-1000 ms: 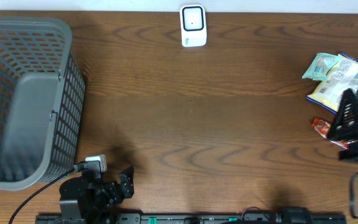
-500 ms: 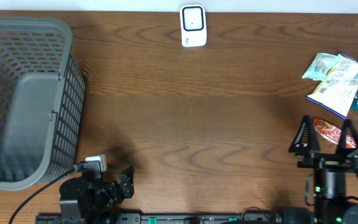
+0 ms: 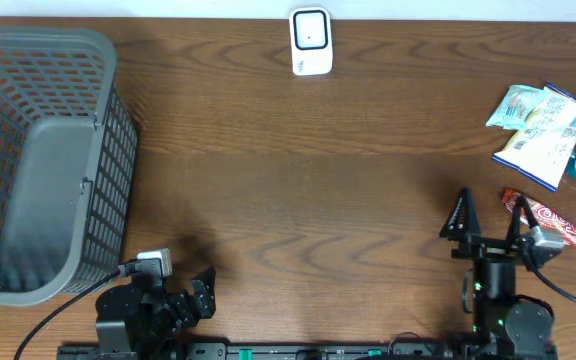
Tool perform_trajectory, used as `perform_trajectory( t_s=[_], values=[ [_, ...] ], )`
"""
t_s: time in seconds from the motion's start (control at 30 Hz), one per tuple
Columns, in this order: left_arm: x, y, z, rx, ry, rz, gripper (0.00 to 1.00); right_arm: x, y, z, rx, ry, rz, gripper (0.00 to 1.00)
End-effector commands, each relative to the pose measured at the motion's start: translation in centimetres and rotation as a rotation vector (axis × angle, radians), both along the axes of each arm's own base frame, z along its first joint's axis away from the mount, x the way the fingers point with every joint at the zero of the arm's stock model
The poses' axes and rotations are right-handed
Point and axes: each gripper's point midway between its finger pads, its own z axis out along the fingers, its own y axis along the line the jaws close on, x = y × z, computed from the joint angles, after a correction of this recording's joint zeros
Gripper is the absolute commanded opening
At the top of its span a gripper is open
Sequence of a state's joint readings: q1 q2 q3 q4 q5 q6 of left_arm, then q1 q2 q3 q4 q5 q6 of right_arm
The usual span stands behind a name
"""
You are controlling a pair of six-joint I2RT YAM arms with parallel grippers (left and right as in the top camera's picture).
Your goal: Scan the item barcode
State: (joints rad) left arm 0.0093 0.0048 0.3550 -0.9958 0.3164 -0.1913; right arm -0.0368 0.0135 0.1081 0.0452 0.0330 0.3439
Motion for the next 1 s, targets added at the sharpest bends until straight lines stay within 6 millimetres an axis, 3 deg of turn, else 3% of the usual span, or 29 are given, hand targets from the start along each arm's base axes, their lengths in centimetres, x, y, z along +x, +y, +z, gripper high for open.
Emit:
perform_trajectory(
  t_s=[0.0,0.5,0.97],
  values=[
    [-0.2,-0.2,-0.3,-0.015,0.015,-0.003,0.98,0.3,-0.9,-2.0,-0.001,0.034,-0.049,0.99],
    [-0.2,-0.2,-0.3,-0.015,0.014,-0.002,0.98,0.8,-1.0,-7.6,-0.161,0.224,-0.059,0.99],
    [-0.2,-0.2,-0.3,-0.015,0.015,-0.003,0.98,0.8,-0.7,-7.6,-0.220,0.227,-0.046,0.99]
  ],
)
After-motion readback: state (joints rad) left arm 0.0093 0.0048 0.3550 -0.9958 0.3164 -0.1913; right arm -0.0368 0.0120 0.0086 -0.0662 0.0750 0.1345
